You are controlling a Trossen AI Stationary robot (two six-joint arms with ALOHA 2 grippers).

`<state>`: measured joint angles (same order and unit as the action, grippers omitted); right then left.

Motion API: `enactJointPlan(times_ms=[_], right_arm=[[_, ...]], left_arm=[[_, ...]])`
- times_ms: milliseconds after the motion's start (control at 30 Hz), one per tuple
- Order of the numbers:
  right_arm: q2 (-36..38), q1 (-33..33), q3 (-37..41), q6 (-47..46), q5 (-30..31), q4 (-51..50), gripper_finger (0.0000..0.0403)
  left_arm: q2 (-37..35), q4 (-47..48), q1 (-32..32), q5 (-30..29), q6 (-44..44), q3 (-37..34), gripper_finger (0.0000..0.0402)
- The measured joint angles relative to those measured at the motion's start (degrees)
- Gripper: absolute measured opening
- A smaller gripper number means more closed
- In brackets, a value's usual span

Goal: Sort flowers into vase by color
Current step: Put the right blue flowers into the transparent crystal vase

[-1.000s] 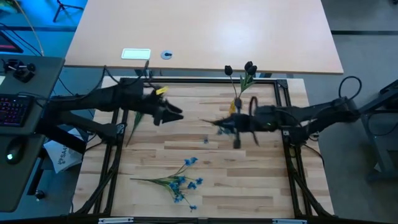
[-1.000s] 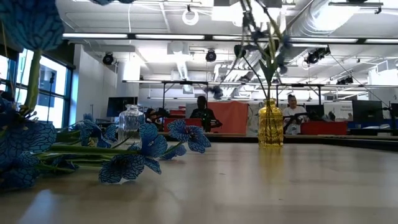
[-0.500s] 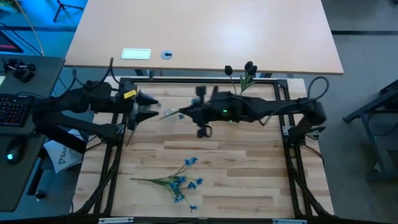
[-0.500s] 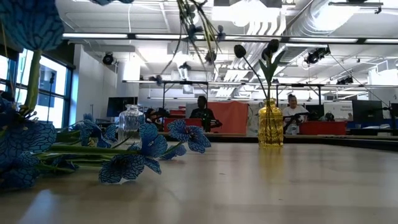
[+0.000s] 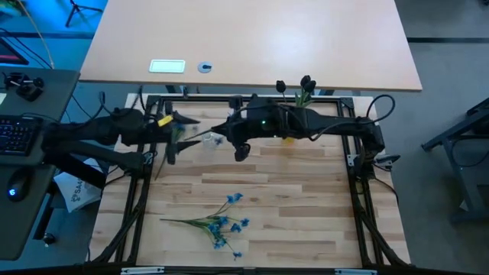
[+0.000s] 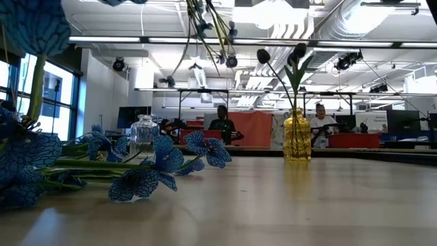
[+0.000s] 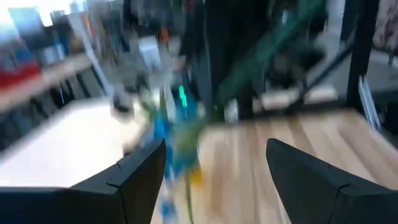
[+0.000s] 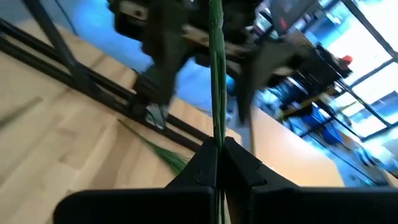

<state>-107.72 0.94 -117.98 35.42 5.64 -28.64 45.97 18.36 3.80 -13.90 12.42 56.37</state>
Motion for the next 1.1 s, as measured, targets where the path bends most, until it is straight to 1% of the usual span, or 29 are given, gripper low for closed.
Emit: enactJointPlan(times_ms=[67,133,267,400,467,567,633,767,833,900,1100], right_arm=[[0.0,-0.2,-0.2,0.1,-2.6,0.1,0.0],[0.2,-0.2,-0.2,0.2,-3.2,0.0,0.0],[0.8,-0.4,-0.2,0.9,-4.8,-0.2,0.0],[1.2,-1.9,-0.2,-0.6,-10.8,0.3,0.0],[1.1,-2.5,-0.1,-0.9,-12.9,0.0,0.0],[1.1,-2.7,-0.1,-0.4,-13.8,0.0,0.0],[1.1,-2.6,-0.1,-0.2,-14.4,0.0,0.0],[1.2,-2.6,-0.1,0.1,-14.6,-0.4,0.0],[1.3,-2.8,-0.1,0.2,-14.5,-0.8,0.0],[1.3,-3.1,-0.1,0.1,-14.5,-1.0,0.0],[1.3,-3.6,-0.1,0.1,-14.5,-0.8,0.0]], left_arm=[[1.2,-6.0,0.6,0.0,2.7,0.0,0.0266],[2.2,-9.9,1.0,0.6,4.3,0.0,0.0266],[3.4,-11.9,1.6,3.3,4.7,0.0,0.0266],[6.6,-12.4,3.0,4.4,5.9,0.0,0.0266],[8.0,-14.3,3.8,1.8,7.2,0.0,0.0266],[9.7,-18.3,4.9,-3.3,9.2,0.0,0.0266],[10.3,-20.5,5.4,-5.5,9.8,0.0,0.0266],[10.3,-22.9,6.2,-6.2,9.8,0.0,0.0262],[10.2,-22.9,6.6,-6.2,9.8,0.0,0.0249],[10.2,-22.7,7.0,-6.2,9.3,0.0,0.0228],[10.1,-22.7,7.6,-6.2,8.8,0.0,0.0138]])
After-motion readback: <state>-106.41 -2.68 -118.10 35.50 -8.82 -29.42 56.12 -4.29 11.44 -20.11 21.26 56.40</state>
